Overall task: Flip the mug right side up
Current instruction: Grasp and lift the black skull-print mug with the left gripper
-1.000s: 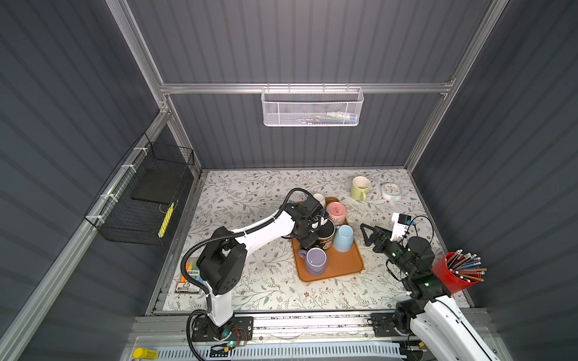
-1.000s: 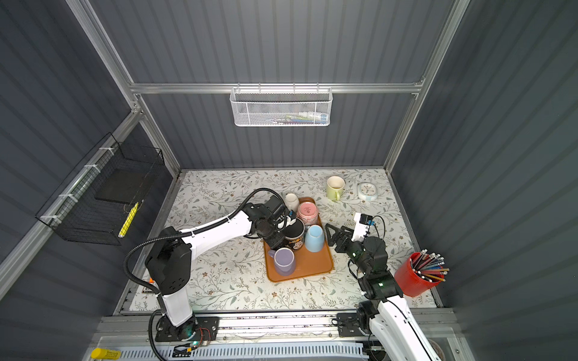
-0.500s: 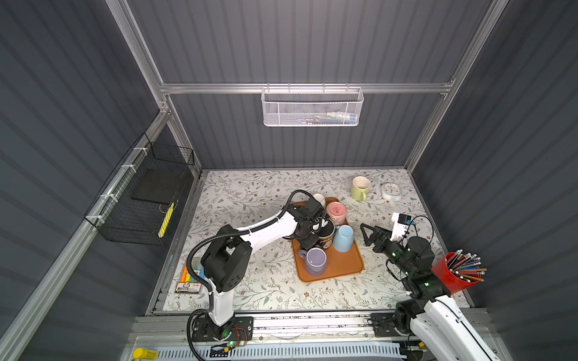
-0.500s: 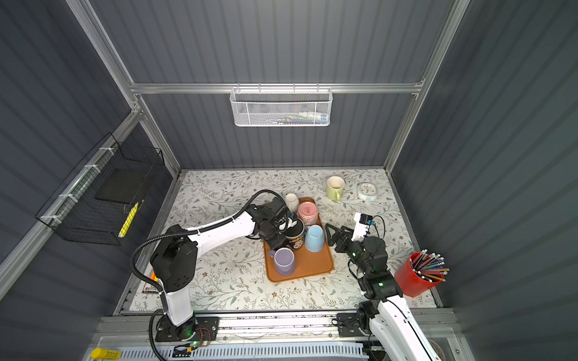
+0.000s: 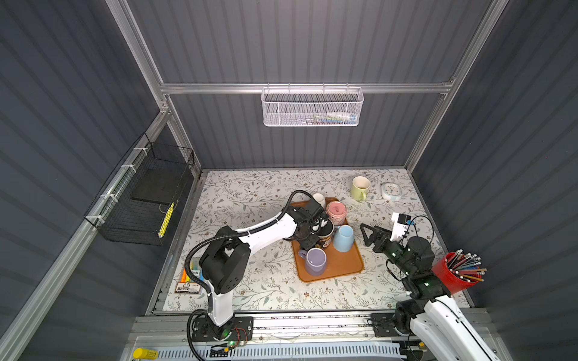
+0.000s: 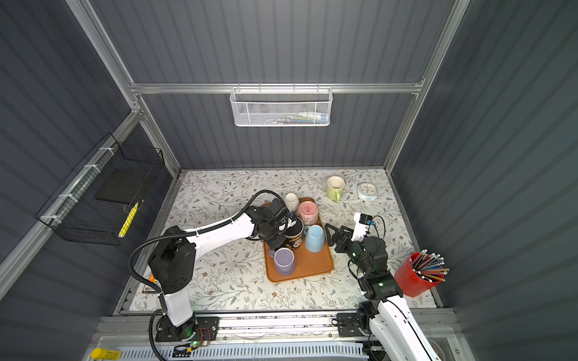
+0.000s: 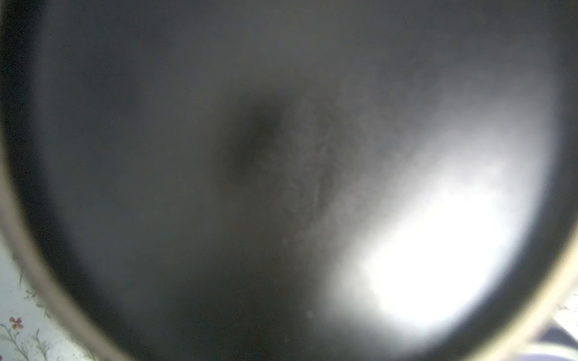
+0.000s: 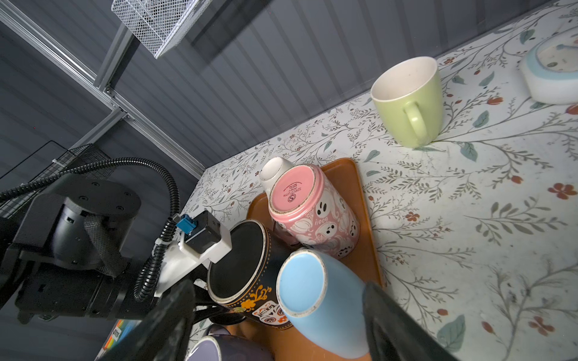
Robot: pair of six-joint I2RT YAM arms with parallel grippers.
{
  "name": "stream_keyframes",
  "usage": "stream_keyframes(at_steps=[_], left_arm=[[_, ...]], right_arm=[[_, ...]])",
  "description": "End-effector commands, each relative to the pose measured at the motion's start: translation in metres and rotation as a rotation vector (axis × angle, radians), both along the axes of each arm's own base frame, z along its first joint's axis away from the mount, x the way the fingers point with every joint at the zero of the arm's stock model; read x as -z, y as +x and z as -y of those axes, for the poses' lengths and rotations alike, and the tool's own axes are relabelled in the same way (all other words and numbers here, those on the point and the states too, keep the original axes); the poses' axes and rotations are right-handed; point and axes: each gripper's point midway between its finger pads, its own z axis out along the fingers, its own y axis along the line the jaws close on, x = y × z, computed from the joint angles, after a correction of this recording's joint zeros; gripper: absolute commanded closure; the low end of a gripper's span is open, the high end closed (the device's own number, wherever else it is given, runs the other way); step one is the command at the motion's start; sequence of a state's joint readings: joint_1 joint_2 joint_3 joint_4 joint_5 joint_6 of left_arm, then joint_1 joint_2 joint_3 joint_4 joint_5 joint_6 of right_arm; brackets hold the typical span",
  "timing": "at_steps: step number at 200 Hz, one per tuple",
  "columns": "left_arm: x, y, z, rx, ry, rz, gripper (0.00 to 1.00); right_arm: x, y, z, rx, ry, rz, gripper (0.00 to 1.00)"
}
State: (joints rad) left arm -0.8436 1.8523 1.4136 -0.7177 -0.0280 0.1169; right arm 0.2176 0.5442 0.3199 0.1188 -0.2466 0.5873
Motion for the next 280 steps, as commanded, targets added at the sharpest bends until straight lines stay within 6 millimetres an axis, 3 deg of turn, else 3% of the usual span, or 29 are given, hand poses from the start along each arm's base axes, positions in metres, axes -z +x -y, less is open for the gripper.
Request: stream_keyframes(at_steps=[1, 96, 149, 159, 161, 165, 212, 228, 280], left_arm=[[-0.038, 0.001, 0.005, -0.019, -0.102, 0.069, 1.00], [-0.122, -0.004, 0.010, -0.023, -0.314, 0.186, 1.00], [-0.179, -0.007, 0.011, -0.051, -0.481, 0.254, 1.00], [-0.193, -0.007, 0.011, -0.060, -0.529, 0.267, 1.00], [-0.208, -0.005, 0.012, -0.058, -0.560, 0.286, 1.00], [-0.218, -0.005, 0.012, -0.061, -0.588, 0.294, 1.00], [-0.291, 0.004, -0.003, -0.123, -0.886, 0.284, 1.00], [-0.312, 0.006, -0.007, -0.127, -0.973, 0.293, 1.00], [-0.365, -0.009, 0.008, -0.025, -1.225, 0.234, 1.00]], right_arm=[[-0.014, -0.001, -0.006, -0.035, 0.011, 0.034, 0.17], [-0.036, -0.008, -0.024, -0.148, 0.031, 0.059, 0.17], [-0.064, -0.024, -0.035, -0.247, 0.041, 0.131, 0.16], [-0.068, -0.027, -0.037, -0.262, 0.045, 0.140, 0.16], [-0.069, -0.028, -0.037, -0.265, 0.045, 0.142, 0.16], [-0.070, -0.029, -0.038, -0.273, 0.048, 0.143, 0.16], [-0.081, -0.043, -0.050, -0.366, 0.112, 0.167, 0.14], [-0.084, -0.047, -0.054, -0.400, 0.142, 0.176, 0.14], [-0.103, -0.062, -0.070, -0.558, 0.236, 0.236, 0.12]])
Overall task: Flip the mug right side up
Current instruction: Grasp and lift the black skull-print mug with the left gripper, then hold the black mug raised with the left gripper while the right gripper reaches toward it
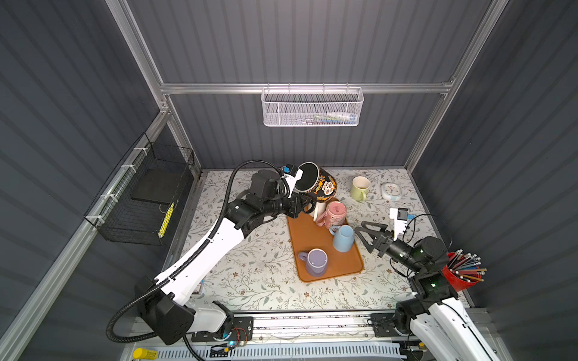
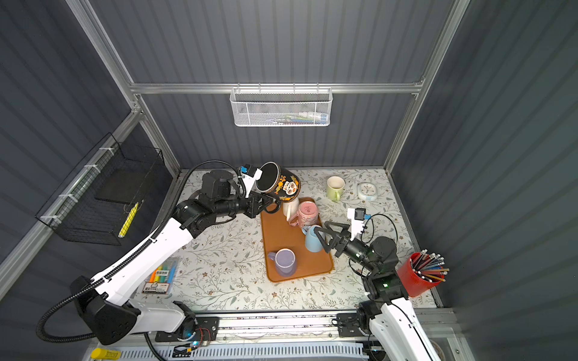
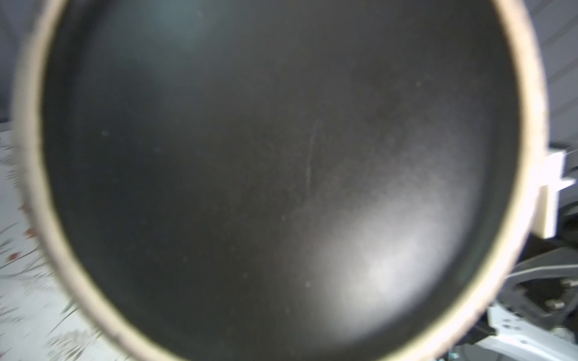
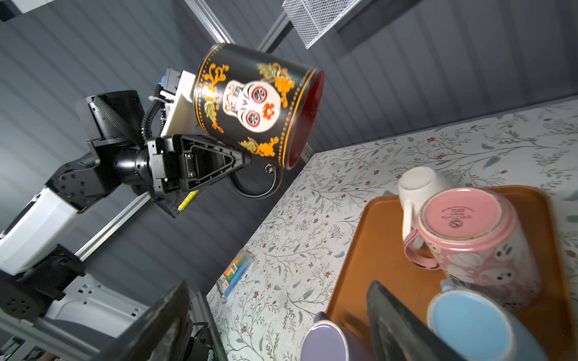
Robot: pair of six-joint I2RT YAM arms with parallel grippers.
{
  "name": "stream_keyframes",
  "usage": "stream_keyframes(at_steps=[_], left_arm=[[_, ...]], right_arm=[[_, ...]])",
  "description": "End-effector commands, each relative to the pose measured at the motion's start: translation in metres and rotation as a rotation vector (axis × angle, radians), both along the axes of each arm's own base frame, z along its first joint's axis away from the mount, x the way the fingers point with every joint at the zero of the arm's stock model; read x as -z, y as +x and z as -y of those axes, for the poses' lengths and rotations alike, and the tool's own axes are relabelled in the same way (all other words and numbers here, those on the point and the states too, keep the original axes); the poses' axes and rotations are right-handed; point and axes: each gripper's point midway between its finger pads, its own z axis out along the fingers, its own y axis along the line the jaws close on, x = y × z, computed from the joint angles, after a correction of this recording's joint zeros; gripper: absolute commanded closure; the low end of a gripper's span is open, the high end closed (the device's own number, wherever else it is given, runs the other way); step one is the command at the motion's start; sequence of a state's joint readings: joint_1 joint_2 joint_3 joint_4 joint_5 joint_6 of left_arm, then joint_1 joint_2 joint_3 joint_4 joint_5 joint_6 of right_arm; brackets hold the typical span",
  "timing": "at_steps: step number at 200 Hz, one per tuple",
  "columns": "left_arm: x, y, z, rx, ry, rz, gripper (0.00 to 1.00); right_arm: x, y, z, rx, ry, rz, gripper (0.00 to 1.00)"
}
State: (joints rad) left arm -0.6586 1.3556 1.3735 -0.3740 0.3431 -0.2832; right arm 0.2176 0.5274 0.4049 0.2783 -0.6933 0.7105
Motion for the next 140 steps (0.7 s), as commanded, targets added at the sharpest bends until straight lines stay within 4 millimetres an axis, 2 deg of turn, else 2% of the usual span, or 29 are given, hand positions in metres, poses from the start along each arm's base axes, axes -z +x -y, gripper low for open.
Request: stream_keyframes(at_steps=[1, 73, 112, 140], left_arm=[[-0.114, -0.023, 0.017, 0.139, -0.325, 0.203, 1.00], [-0.170, -0.030, 0.028, 0.235, -0.571, 0.228, 1.00], [-0.184, -0.033, 0.031, 0.276, -0.642, 0.237, 1.00], [-0.192, -0.034, 0.033, 0.304, -0.690, 0.239, 1.00]], right_arm=[[-0.021, -0.013, -0.012, -0.118, 0.064, 0.064, 0.12], [-0.065, -0.011, -0.019, -0.196, 0.122, 0.136, 0.08], [-0.093, -0.007, -0.024, -0.235, 0.149, 0.197, 0.01], [-0.109, 0.005, -0.027, -0.244, 0.159, 0.212, 0.01]])
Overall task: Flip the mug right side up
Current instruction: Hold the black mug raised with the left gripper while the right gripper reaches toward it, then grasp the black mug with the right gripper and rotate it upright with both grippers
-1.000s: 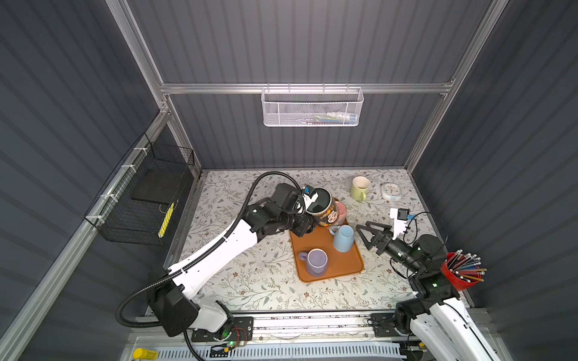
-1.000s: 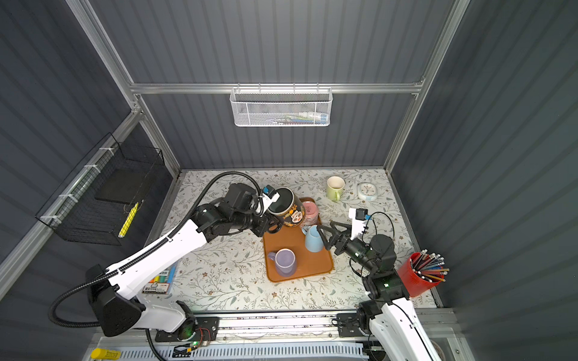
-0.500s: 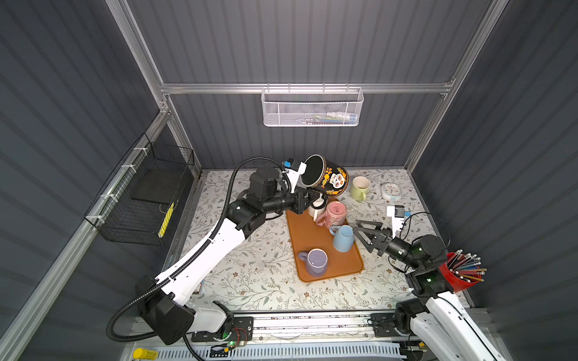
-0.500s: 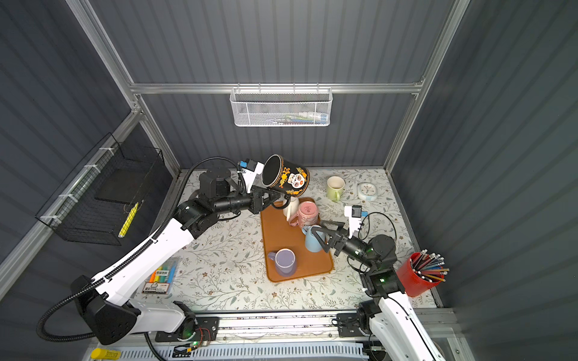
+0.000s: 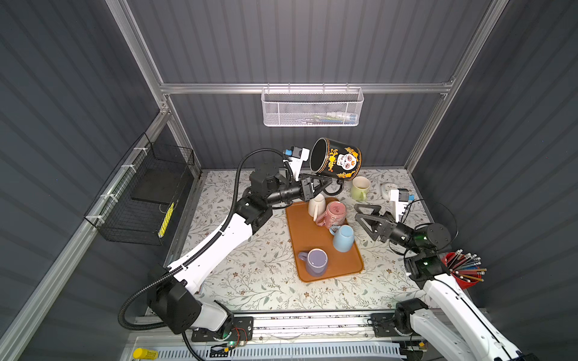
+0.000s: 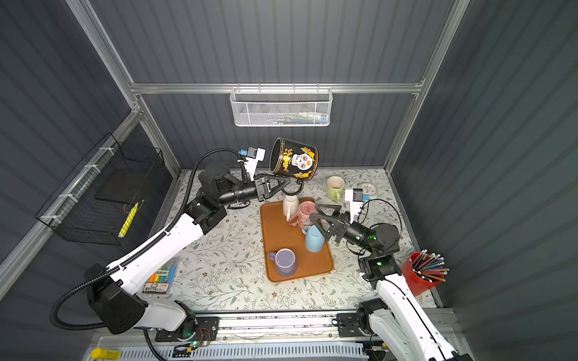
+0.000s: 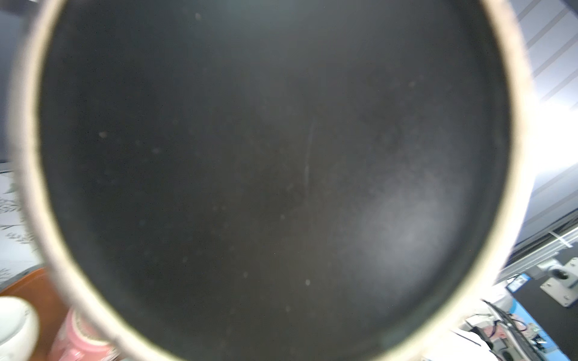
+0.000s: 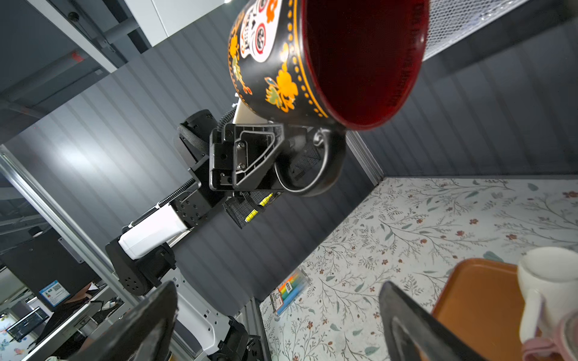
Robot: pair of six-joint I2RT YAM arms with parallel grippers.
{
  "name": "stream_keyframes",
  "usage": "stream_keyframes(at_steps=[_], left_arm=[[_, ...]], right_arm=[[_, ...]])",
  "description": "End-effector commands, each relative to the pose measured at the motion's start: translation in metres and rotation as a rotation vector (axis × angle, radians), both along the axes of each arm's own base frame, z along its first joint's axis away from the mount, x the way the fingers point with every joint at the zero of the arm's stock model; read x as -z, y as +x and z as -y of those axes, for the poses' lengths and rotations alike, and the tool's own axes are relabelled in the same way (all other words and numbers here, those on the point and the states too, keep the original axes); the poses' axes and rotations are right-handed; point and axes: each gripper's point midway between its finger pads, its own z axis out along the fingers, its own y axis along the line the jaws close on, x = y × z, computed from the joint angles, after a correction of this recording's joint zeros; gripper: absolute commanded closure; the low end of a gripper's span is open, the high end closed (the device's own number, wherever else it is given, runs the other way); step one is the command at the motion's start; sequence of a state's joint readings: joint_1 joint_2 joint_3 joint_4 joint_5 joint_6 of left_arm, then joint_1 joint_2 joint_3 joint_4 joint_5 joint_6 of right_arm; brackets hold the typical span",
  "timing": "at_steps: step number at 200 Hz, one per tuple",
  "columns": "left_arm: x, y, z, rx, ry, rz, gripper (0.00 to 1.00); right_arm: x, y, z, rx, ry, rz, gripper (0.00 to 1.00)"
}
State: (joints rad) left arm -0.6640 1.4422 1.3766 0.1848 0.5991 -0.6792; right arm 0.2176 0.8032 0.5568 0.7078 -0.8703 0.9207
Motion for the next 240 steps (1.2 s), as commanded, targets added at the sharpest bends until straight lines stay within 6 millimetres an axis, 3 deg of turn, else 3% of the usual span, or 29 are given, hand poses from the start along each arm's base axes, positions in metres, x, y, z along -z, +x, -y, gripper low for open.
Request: stream_keyframes(at_steps=[1, 55, 92, 98, 169, 200, 240], left_arm=[[-0.102, -0.030, -0.015, 0.055, -0.245, 0.256, 1.00], [-0.115, -0.034, -0.016, 0.088, -0.309, 0.260, 1.00], [-0.111, -0.030, -0.013, 0.088, -0.314, 0.242, 1.00], [-0.110, -0.029, -0.012, 0.088, -0.313, 0.243, 1.00], [-0.098, -0.017, 0.001, 0.119, -0.320, 0.201, 1.00], [-0.092, -0.016, 0.005, 0.130, -0.317, 0.188, 1.00], [-0.080, -0.015, 0.009, 0.146, -0.317, 0.163, 1.00]], right_arm=[[-0.031, -0.003, -0.003, -0.036, 0.028, 0.083, 0.01], [-0.062, 0.021, -0.009, -0.045, 0.053, 0.112, 0.05], [-0.085, 0.031, -0.016, -0.109, 0.082, 0.146, 0.09], [-0.080, 0.041, -0.019, -0.112, 0.080, 0.125, 0.10], [-0.097, 0.062, -0.036, -0.190, 0.101, 0.128, 0.23], [-0.098, 0.071, -0.038, -0.190, 0.117, 0.119, 0.34], [-0.097, 0.077, -0.037, -0.172, 0.143, 0.110, 0.60]])
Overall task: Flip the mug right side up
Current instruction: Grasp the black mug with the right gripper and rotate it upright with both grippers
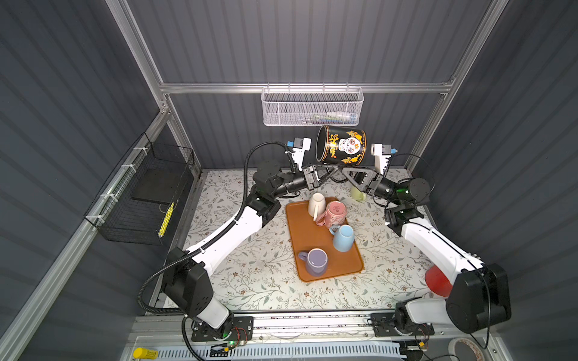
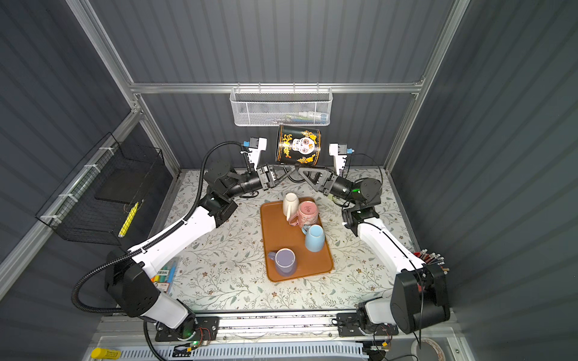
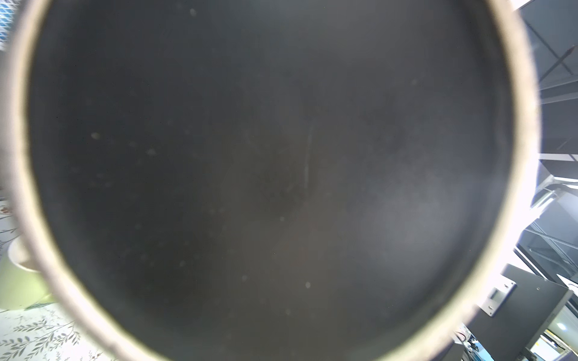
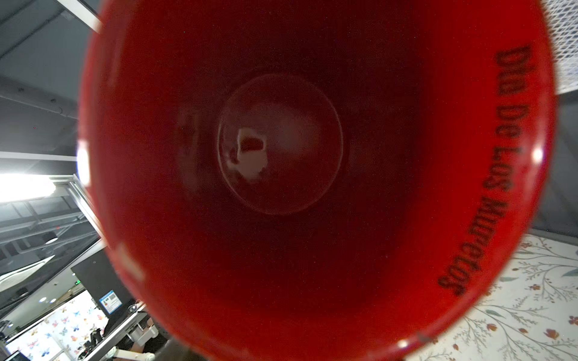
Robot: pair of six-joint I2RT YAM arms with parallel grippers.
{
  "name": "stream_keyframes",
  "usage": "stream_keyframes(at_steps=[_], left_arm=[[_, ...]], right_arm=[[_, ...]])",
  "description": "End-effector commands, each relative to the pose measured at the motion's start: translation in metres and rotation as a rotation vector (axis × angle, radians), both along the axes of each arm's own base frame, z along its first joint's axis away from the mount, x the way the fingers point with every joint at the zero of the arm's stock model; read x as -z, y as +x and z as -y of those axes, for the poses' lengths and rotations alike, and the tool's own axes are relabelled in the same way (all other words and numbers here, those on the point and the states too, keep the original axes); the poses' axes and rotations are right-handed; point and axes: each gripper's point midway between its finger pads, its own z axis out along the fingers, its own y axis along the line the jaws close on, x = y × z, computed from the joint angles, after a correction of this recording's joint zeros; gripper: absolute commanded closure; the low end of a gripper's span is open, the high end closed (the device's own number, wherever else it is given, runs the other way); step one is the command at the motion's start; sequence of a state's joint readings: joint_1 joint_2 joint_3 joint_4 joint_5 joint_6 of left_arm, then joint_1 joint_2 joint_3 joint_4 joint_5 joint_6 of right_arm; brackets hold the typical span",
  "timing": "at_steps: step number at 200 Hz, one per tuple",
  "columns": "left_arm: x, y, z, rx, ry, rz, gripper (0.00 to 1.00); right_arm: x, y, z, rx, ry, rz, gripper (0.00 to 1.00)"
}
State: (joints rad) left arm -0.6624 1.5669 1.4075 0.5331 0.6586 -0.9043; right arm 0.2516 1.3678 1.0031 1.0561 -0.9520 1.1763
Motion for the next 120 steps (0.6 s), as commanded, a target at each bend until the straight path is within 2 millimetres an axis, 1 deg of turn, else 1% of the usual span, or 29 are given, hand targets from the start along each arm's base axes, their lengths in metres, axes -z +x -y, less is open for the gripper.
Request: stream_keyframes(at_steps=[1, 17, 29, 30, 32, 47, 95, 107, 120], left_arm=[[-0.050, -0.027, -0.010, 0.042, -0.127, 0.174, 1.00], [-0.048, -0.028, -0.010, 0.047, -0.131, 0.168, 1.00], [-0.050, -0.029, -0.011, 0.051, -0.136, 0.175, 1.00], [-0.042, -0.027, -0.009, 0.050, -0.126, 0.161, 1.00], [-0.037, -0.026, -0.008, 0.050, -0.118, 0.150, 1.00], [-0.031, -0.025, -0.007, 0.053, -0.116, 0.140, 1.00], [-0.018, -0.020, -0.003, 0.058, -0.109, 0.112, 1.00], [-0.012, -0.018, -0.003, 0.048, -0.095, 0.102, 0.88], [-0.006, -0.017, -0.003, 0.042, -0.071, 0.096, 0.66]], right_arm=[[-0.028, -0.010, 0.004, 0.012, 0.049, 0.102, 0.61], [-0.027, -0.009, 0.004, 0.020, 0.053, 0.101, 0.70], [-0.026, -0.009, 0.005, 0.026, 0.055, 0.098, 0.81], [-0.026, -0.009, 0.005, 0.028, 0.056, 0.098, 0.81], [-0.026, -0.009, 0.005, 0.029, 0.058, 0.099, 0.84], [-0.025, -0.009, 0.006, 0.034, 0.060, 0.097, 1.00], [-0.017, -0.008, 0.007, 0.059, 0.049, 0.093, 1.00], [-0.015, -0.008, 0.009, 0.076, 0.044, 0.094, 1.00], [-0.012, -0.008, 0.010, 0.096, 0.038, 0.096, 1.00]])
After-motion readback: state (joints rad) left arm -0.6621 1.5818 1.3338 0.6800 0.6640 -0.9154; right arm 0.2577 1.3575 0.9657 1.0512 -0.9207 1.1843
